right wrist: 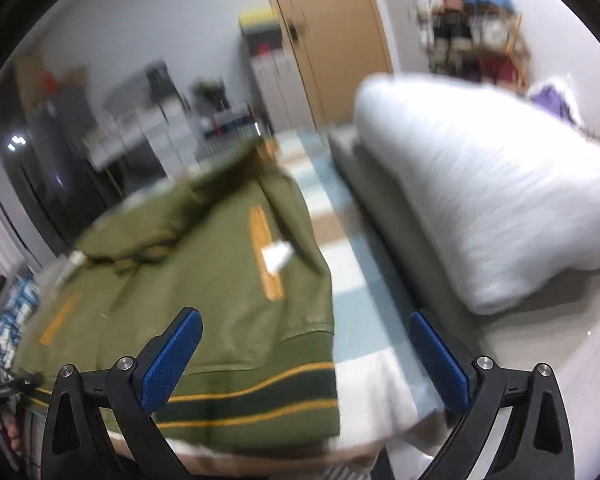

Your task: Fold large clothes

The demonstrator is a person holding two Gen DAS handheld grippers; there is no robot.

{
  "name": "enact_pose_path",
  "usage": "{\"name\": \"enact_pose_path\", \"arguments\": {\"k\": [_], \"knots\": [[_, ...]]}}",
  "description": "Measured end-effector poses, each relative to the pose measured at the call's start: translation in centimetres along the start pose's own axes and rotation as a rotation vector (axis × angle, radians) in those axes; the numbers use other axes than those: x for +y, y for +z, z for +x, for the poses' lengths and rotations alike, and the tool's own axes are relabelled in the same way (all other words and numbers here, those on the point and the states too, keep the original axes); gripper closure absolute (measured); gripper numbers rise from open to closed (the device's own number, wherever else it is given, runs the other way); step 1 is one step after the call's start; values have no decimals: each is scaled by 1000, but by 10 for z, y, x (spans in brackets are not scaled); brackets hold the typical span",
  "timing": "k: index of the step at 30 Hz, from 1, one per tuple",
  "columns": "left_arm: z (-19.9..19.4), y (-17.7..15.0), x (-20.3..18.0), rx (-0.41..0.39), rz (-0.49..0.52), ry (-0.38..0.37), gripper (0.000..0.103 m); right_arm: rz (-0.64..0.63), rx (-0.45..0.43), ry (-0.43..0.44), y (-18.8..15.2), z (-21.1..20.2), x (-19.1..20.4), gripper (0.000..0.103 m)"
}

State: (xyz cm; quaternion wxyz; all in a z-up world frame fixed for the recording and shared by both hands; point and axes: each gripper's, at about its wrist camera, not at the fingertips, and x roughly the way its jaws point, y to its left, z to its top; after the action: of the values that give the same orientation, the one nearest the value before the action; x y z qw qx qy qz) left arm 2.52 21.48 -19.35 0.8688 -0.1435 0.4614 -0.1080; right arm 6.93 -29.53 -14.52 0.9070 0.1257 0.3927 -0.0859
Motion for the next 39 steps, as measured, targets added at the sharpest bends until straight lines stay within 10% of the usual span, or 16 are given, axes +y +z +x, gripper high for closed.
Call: {"name": "enact_pose_path", "arguments": {"k": [8,10,14,22,32,39], "knots": [[4,3,-7,10,23,-44,64,-6,216,58,2,55,6,23],[5,6,-10,17,38,-40,85,-47,220,86,0,57,16,49],[4,10,-15,17,45,-27,94,-84,225,76,-1,50,22,86],[-11,-12,-17,-11,106,94,97,-182,204,175,-22,15,35,90],[-49,-27,-12,21,83,11,97,-8,210,299,-50,-33,16,90],[-50,43,-20,54,25,-176,97,-4,150,397,3,-37,45,91]]}}
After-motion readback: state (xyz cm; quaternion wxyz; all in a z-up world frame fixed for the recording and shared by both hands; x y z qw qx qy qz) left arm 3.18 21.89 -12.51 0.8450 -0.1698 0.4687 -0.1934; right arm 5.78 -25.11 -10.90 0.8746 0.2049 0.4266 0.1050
